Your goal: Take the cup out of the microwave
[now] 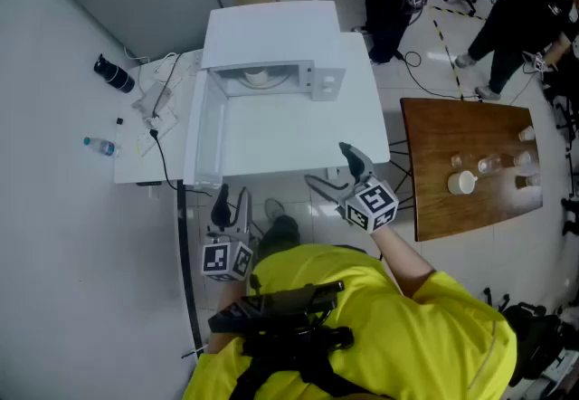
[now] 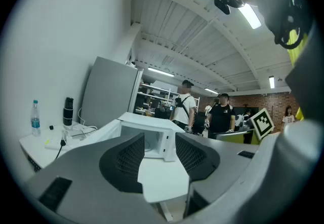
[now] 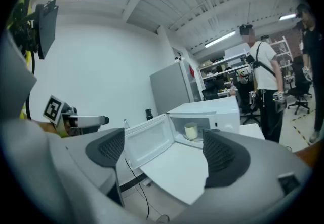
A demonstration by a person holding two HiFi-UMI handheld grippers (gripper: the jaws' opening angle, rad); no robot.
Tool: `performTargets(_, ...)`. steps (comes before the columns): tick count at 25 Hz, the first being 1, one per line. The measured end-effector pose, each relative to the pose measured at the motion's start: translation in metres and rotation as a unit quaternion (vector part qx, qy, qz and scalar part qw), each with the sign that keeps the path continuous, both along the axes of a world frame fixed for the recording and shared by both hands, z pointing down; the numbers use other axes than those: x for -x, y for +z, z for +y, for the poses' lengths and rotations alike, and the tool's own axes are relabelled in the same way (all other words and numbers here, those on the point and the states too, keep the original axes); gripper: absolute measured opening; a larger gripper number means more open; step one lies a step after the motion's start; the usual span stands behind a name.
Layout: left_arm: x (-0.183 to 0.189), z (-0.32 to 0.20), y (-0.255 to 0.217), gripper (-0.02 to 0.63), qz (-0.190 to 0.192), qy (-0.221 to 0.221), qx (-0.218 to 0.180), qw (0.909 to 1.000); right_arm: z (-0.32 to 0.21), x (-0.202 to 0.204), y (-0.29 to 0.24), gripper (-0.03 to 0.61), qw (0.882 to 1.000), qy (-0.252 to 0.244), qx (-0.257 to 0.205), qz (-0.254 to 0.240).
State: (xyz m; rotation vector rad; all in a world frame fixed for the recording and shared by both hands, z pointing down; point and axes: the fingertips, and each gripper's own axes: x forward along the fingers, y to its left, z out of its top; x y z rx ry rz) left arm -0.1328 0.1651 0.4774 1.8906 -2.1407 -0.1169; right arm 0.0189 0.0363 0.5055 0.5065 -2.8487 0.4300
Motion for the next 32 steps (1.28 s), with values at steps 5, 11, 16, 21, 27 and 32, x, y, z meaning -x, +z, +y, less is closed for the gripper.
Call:
performTargets(5,0.079,-0.026,0.007,0.184,-0.003,0.004,-0.001,1.0,-0.082,0.126,0.082,0.492,0.998,0.017,-0.019,0.05)
performTargets(11,0.109,-0.047,0.015,0.184,-0.008,0.014,0.009,0.9998,-0.203,0.236,0.173,0.492,0.992,0.047,-0.033,0.111)
performTargets(16,0.115,-0.044,0.026,0.184,-0.005,0.021,0.038,0.9991,-0.27,0.298,0.234,0.494,0.988,0.078,-0.031,0.13)
performTargets(21,0.129,-0.039,0.041,0.184,0.006,0.012,0.054,0.9984,-0.302,0.316,0.256,0.494,0.98,0.115,-0.064,0.15)
performTargets(27,0.135,-0.041,0.05,0.184,0.004,0.012,0.068,0.9976,-0.299,0.335,0.236,0.462,0.981,0.122,-0.066,0.133)
performTargets(32,0.132,-0.052,0.045,0.184,-0.004,0.031,0.062,0.9976,-0.301,0.345,0.243,0.449,0.982,0.128,-0.05,0.128)
